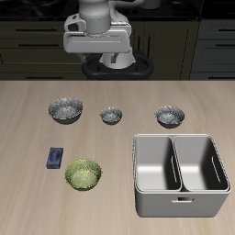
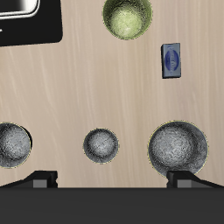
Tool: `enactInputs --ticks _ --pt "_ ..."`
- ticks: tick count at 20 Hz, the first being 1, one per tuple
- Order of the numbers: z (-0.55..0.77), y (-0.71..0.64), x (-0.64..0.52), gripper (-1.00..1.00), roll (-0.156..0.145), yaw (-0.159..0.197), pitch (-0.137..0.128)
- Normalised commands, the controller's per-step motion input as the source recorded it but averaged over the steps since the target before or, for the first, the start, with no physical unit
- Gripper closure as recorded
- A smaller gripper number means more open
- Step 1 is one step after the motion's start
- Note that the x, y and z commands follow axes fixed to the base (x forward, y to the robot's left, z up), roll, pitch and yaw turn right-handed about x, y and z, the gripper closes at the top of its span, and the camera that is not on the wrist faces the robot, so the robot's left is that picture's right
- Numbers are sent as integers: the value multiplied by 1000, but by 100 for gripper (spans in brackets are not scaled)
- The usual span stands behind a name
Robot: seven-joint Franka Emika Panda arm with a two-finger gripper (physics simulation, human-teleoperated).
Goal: Place the green bowl in the right side of the drainer
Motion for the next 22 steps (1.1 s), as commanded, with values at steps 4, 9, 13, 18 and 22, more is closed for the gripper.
enactInputs --ticks 4,9,13,18,22 --pt "139 -403 332 -100 -92 11 -22" --pt "122 -314 324 -100 -23 11 -2" --pt "98 -188 309 -100 58 16 11" --pt "104 -229 282 -100 -4 -33 7" --pt "80 -262 307 -100 12 19 3"
